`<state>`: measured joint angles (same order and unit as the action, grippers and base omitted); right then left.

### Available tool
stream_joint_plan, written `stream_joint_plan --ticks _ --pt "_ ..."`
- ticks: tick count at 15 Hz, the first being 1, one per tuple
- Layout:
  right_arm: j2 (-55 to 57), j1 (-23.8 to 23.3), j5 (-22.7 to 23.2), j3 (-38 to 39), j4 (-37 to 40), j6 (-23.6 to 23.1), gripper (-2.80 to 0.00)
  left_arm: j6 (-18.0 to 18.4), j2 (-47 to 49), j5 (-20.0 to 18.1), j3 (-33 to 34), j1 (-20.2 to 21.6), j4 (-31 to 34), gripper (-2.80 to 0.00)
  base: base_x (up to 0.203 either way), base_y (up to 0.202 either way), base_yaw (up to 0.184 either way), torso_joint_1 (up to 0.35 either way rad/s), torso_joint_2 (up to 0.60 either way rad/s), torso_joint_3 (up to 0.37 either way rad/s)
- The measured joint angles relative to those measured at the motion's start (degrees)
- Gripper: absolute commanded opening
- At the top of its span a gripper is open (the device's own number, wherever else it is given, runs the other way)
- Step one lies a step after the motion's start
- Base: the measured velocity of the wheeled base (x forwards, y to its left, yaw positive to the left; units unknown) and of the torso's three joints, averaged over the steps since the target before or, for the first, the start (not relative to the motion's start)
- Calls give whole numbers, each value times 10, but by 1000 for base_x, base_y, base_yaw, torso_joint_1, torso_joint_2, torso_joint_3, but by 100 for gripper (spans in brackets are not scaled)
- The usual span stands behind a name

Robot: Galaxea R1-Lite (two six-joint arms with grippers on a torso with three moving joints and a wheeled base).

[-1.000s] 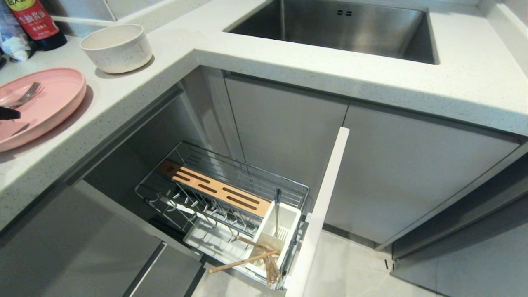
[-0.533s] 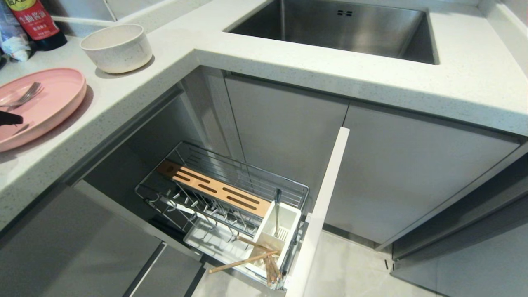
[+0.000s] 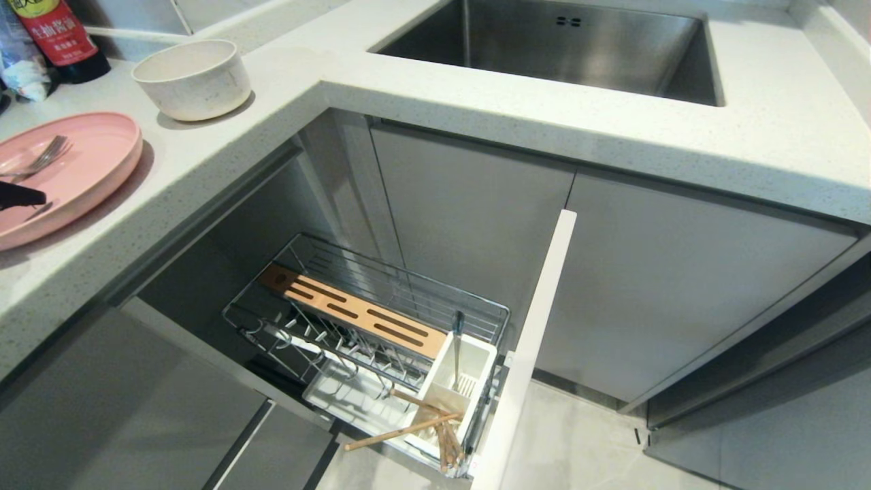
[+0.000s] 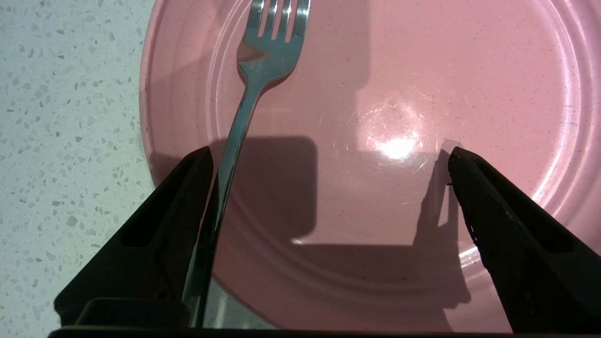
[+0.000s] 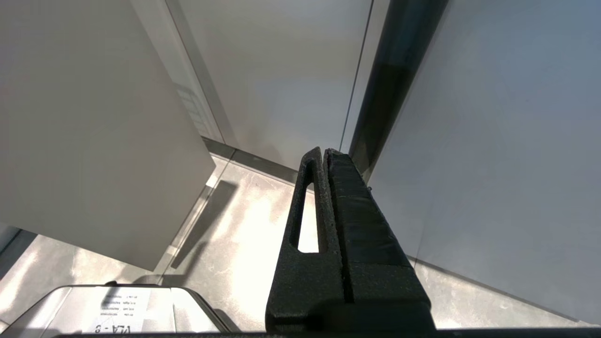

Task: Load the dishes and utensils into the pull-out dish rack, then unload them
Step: Pick up the fork and place it in the cupboard

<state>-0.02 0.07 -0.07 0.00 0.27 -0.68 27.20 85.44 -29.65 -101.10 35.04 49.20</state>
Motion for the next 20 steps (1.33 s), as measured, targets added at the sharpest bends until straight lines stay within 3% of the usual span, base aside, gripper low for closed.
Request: stream_joint_plan --ticks 2,3,16,18,20 --pt "0 0 0 0 0 0 -280 0 1 1 0 0 0 0 0 0 0 0 0 0" --pt "0 0 0 0 0 0 -280 0 2 3 0 0 -1 -280 0 0 0 0 0 0" --pt "0 0 0 0 0 0 -280 0 2 11 0 2 -4 -280 0 0 0 0 0 0" --pt "0 0 0 0 0 0 -280 -12 -2 8 -4 2 -4 -280 0 0 0 0 0 0" --pt "0 0 0 0 0 0 -280 -51 -10 7 -16 1 -4 -280 0 0 0 0 0 0"
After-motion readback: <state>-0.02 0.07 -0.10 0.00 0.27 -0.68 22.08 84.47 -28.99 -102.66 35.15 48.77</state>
